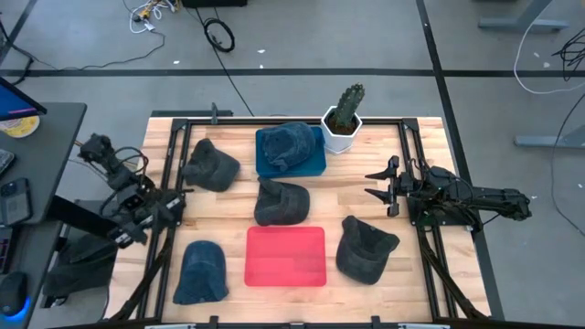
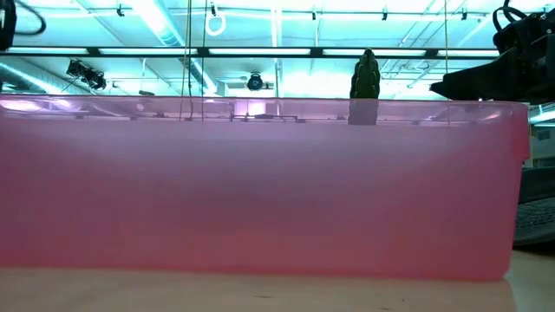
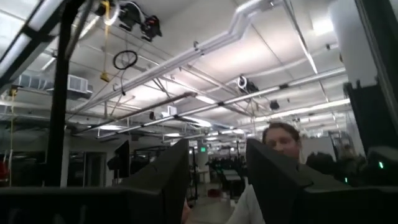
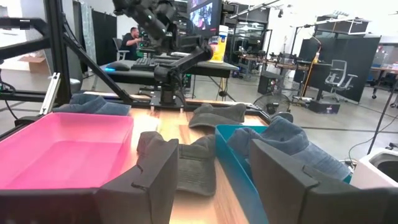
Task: Pick & Place hat
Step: Put the blue cap into the blue pin
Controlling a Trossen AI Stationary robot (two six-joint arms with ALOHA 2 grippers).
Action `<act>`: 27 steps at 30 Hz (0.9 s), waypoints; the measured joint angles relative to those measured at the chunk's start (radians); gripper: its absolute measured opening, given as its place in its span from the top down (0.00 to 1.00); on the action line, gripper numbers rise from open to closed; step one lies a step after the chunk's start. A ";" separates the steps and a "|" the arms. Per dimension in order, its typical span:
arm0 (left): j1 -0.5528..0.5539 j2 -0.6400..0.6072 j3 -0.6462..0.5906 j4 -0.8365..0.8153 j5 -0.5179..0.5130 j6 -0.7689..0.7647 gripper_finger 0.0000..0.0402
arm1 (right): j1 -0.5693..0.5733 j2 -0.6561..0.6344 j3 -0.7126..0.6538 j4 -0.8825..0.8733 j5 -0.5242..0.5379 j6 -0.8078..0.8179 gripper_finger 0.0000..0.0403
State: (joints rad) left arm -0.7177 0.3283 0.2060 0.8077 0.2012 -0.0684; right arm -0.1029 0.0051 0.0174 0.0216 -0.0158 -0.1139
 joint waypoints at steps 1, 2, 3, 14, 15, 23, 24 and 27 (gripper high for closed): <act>-0.020 0.033 0.022 -0.007 -0.013 0.023 0.59 | 0.000 0.000 0.000 0.000 0.000 0.000 0.51; -0.040 0.065 0.044 -0.017 -0.032 0.036 0.59 | 0.000 0.000 0.000 0.000 0.000 0.000 0.51; -0.058 0.095 0.066 -0.032 -0.053 0.052 0.59 | 0.000 0.000 0.000 0.000 0.000 0.000 0.51; -0.233 0.417 0.320 -0.295 -0.288 0.281 0.59 | 0.000 0.000 0.000 0.000 0.000 0.000 0.51; -0.251 0.442 0.345 -0.332 -0.328 0.303 0.59 | 0.000 0.000 0.000 0.000 0.000 0.000 0.51; -0.391 0.661 0.518 -0.567 -0.582 0.485 0.59 | 0.000 0.000 0.000 0.000 0.000 0.000 0.51; -0.410 0.695 0.542 -0.578 -0.620 0.507 0.59 | 0.000 0.000 0.000 0.000 0.000 0.000 0.51; -0.466 0.784 0.625 -0.642 -0.816 0.519 0.59 | 0.000 0.000 0.000 0.000 0.000 0.000 0.51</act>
State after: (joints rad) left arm -1.1842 1.1123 0.8305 0.1659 -0.6152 0.4503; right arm -0.1029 0.0051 0.0174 0.0218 -0.0158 -0.1139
